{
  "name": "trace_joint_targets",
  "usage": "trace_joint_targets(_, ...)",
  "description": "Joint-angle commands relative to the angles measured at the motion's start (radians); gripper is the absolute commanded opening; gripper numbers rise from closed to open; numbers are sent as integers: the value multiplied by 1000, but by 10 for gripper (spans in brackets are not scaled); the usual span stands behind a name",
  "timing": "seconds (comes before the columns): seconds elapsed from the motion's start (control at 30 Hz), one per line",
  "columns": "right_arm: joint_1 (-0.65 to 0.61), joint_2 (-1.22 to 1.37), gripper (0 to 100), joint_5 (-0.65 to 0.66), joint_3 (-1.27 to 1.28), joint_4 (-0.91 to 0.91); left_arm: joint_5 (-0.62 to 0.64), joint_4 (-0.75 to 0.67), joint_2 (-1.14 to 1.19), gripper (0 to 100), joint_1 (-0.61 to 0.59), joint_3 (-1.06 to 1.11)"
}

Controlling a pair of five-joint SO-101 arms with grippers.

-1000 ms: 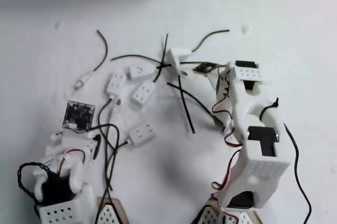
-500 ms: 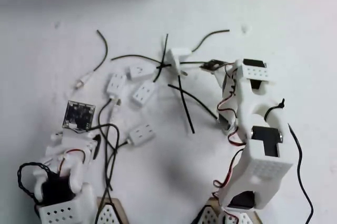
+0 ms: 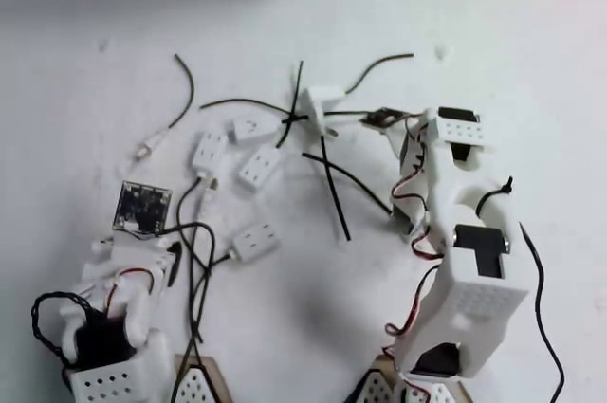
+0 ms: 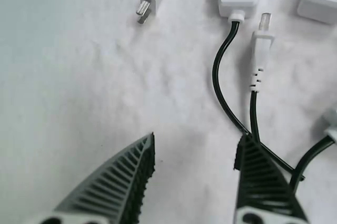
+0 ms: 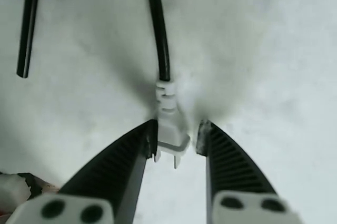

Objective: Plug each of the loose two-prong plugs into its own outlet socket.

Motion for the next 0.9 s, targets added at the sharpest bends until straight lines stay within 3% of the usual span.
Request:
trace_joint_targets(0.0, -44, 8, 124, -9, -18, 41, -2, 3, -8, 251, -10, -5)
trace_joint_targets(0.27, -120, 16, 122, -11, 32, 38, -2, 3, -8, 251, -10, -5)
trace_joint_targets(0.43, -120, 7, 10, -11, 32, 42, -2, 3, -8, 251, -10, -5)
trace_joint_targets(0.6, -122, -10, 18, -11, 32, 79, -2, 3, -8, 251, -10, -5)
trace_joint_targets(0.87, -139, -288, 17, -25, 34, 35, -2, 3, -8, 251, -10, -5)
